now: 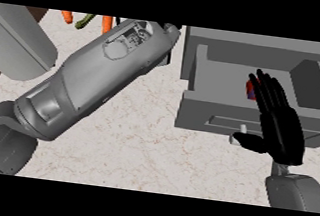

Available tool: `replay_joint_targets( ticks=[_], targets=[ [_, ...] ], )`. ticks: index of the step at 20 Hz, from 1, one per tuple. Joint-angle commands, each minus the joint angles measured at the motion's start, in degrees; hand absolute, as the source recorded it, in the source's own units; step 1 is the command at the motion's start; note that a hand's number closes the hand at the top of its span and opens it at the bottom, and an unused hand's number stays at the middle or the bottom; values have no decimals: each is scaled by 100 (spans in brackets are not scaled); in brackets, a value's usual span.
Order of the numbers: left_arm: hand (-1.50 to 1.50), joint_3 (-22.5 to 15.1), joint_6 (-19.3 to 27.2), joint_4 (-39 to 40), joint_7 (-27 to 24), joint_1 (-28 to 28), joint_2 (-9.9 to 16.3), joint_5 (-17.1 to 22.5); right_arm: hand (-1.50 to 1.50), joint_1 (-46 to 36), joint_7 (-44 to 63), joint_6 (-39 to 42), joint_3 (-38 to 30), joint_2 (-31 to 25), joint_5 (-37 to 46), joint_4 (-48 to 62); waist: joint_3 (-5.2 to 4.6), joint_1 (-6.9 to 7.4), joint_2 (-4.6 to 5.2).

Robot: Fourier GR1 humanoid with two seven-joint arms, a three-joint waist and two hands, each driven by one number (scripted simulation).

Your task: Pick up the can, place it into the drawer and close the drawer

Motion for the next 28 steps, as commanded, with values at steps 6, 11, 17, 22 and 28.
replay_joint_targets(
  ticks=[6, 11, 17, 22, 28],
  targets=[
    [-150, -224, 22, -1268, 694, 569, 717, -365, -150, -914, -192, -816, -350, 171, 346, 1971, 33, 155, 21],
    [-150, -133, -177, -1612, 932, 800, 1133, -347, -150, -1370, -166, -1432, -503, 226, 772, 2948, 35, 190, 60],
    [-150, -65, -197, -2116, 1142, 1100, 1382, -378, -150, -2225, -210, -2277, -900, 265, 908, 4089, 42, 219, 108],
    [-150, -106, -209, -2681, 1075, 1784, 1634, -475, -150, -2906, -386, -2669, -1225, 101, 854, 4985, 40, 276, 116],
    [-150, -68, -299, -3290, 1405, 2081, 2054, -560, -150, -4052, -289, -2780, -1554, -88, 862, 5978, 40, 312, 121]
  ],
)
